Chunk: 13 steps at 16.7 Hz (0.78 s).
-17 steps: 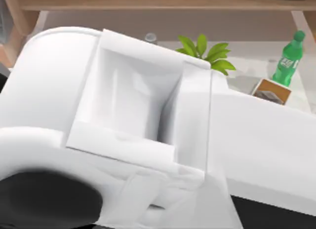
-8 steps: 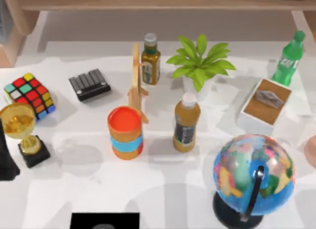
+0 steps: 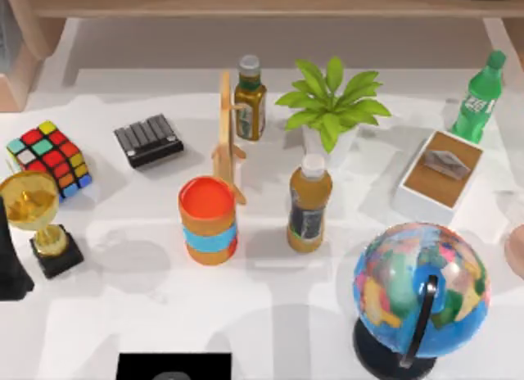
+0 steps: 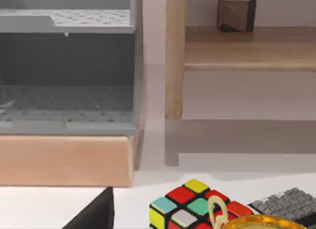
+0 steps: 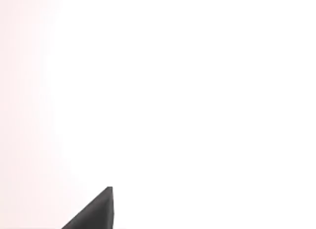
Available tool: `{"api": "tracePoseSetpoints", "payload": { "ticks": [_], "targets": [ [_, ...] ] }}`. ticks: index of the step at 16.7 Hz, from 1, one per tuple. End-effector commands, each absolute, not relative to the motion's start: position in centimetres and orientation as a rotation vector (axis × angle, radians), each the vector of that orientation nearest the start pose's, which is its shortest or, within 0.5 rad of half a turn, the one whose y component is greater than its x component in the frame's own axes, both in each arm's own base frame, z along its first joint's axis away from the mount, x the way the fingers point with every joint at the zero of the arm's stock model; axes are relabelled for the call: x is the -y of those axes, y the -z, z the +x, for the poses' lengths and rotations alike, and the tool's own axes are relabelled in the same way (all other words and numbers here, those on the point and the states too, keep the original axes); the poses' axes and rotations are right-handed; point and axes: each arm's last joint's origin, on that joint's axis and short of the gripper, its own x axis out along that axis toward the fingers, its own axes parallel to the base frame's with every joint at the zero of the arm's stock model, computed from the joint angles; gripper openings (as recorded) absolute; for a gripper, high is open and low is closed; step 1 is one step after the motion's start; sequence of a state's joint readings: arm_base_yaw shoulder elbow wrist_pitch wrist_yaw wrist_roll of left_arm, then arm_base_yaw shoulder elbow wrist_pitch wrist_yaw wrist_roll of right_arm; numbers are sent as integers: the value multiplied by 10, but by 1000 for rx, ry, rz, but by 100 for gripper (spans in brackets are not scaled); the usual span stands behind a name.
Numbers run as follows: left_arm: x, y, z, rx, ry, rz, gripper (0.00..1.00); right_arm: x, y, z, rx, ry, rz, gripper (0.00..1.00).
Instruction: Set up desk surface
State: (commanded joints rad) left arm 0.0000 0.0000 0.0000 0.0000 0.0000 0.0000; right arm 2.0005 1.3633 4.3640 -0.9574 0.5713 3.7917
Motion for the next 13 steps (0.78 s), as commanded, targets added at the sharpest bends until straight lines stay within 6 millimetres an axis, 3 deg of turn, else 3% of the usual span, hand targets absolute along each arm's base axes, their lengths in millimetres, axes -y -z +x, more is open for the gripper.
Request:
{"api": "tracePoseSetpoints", "payload": {
  "ticks": [1, 3, 6, 9, 11, 13],
  "targets": [
    [1, -160, 106, 0, 0, 0, 100, 297, -373, 163, 774, 216, 3, 100],
    [1, -160, 106, 0, 0, 0, 100, 294, -290, 191, 613, 141, 425, 100],
    [1, -160, 106, 0, 0, 0, 100, 259, -191, 213, 379, 73, 956, 100],
    [1, -160, 106, 0, 0, 0, 100, 217, -128, 219, 175, 42, 1333, 100],
    [1, -160, 106, 0, 0, 0, 100, 195, -107, 221, 75, 26, 1485, 100],
    [1, -160, 106, 0, 0, 0, 100, 182, -97, 223, 18, 11, 1559, 100]
  ]
}}
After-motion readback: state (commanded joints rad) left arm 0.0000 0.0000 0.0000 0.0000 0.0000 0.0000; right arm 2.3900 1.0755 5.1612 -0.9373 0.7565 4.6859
